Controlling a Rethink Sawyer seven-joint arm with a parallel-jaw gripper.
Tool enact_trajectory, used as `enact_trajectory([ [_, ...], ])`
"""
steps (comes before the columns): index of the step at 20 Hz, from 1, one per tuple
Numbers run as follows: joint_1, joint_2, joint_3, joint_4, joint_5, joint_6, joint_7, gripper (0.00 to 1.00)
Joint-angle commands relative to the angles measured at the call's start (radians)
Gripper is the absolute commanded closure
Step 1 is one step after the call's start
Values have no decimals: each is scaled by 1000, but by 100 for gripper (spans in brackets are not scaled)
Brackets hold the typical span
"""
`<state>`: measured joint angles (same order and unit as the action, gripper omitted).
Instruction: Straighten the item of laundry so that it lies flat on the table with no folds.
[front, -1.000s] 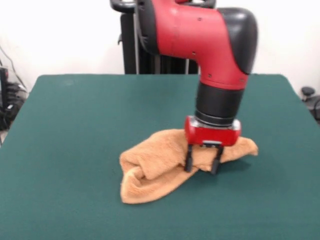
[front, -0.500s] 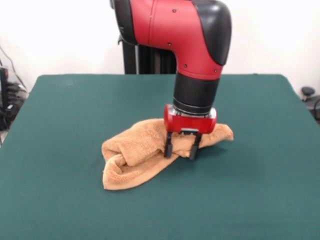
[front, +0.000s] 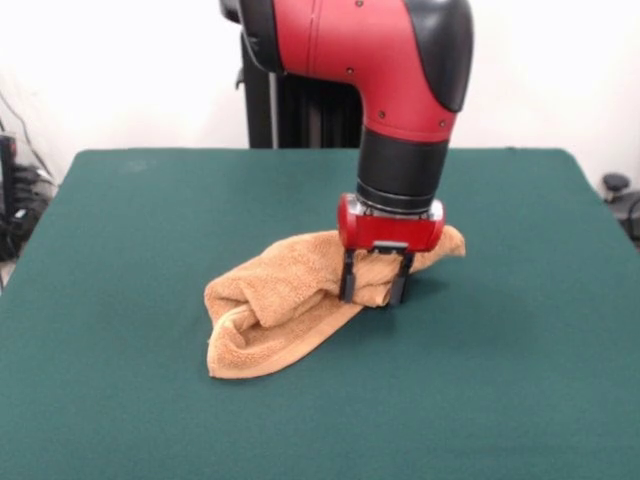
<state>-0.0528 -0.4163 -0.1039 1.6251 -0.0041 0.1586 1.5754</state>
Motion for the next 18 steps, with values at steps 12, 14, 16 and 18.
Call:
enact_trajectory([
  [12,-37,-20,171,219,30,179,165,0],
  [14,-43,-8,179,216,30,169,162,0],
  [16,-52,-2,191,218,26,154,156,0],
  [18,-58,-1,200,220,29,147,157,0],
])
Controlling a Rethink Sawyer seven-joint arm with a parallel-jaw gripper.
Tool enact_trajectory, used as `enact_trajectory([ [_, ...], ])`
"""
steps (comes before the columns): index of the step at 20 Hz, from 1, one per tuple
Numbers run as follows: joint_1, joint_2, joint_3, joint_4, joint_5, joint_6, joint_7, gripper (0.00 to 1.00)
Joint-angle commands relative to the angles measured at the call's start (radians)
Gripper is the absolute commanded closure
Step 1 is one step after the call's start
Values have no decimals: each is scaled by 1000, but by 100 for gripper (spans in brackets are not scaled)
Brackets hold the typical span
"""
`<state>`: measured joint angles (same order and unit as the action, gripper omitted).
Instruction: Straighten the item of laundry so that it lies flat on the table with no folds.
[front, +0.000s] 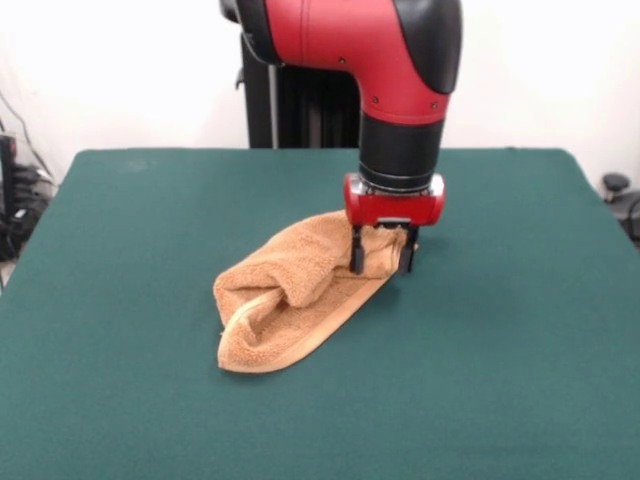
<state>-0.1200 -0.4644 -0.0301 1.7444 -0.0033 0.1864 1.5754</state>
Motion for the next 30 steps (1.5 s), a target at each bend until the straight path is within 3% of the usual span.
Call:
enact_trajectory([
  [1,7,50,130,99,31,119,158,0],
  [8,8,66,136,82,15,53,157,0],
  [9,9,67,137,83,19,37,167,100],
  [30,57,45,104,82,56,80,215,100],
])
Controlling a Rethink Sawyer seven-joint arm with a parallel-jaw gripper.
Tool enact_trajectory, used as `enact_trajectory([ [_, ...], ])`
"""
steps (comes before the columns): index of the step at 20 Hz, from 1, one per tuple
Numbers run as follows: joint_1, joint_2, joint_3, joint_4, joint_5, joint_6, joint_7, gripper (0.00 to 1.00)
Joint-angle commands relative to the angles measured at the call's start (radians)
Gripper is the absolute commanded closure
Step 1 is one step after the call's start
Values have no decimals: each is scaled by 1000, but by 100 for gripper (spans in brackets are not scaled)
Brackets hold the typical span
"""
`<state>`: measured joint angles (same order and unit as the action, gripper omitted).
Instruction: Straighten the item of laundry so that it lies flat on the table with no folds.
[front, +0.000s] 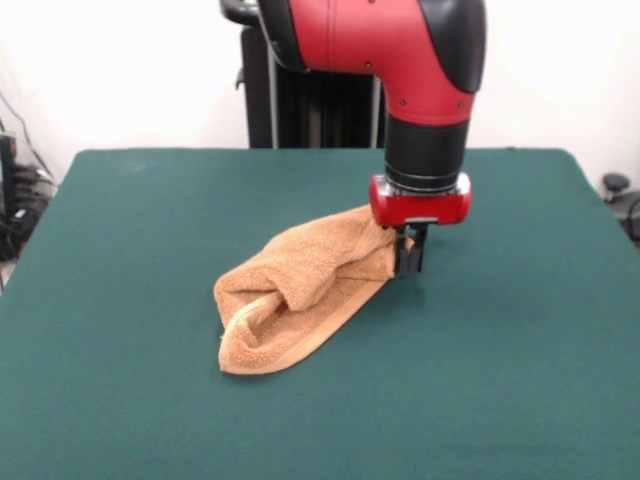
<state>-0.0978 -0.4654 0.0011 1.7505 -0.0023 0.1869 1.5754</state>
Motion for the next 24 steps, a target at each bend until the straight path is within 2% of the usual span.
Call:
enact_trajectory([
  [1,40,54,67,73,53,74,214,100],
  [5,36,129,63,39,30,26,191,100],
  [7,31,131,67,40,14,-12,184,100],
  [8,36,129,60,37,18,-5,188,0],
  [15,65,116,37,43,49,7,228,0],
  [20,52,118,50,51,53,3,229,0],
  [24,75,75,33,60,70,58,240,0],
])
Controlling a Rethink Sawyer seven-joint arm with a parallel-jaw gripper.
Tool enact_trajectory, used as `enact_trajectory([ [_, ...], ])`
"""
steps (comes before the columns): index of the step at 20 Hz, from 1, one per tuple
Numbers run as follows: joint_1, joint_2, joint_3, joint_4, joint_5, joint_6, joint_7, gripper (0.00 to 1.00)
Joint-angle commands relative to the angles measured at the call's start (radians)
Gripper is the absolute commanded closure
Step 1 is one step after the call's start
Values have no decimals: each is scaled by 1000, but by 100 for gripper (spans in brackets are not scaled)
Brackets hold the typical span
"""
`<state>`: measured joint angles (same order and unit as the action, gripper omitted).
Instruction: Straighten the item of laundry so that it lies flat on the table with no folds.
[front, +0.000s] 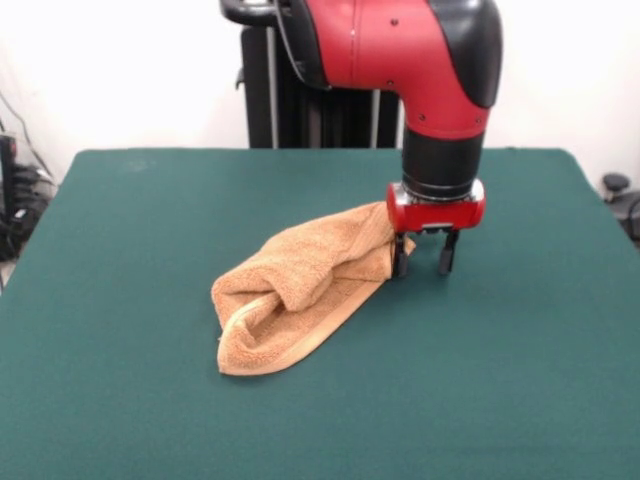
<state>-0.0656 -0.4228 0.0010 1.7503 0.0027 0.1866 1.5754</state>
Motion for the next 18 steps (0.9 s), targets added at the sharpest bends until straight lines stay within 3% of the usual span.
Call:
enact_trajectory([
  [1,57,13,24,62,72,82,245,0],
  [8,89,-100,1,92,102,213,247,0],
  [18,58,-91,9,93,90,193,214,0],
])
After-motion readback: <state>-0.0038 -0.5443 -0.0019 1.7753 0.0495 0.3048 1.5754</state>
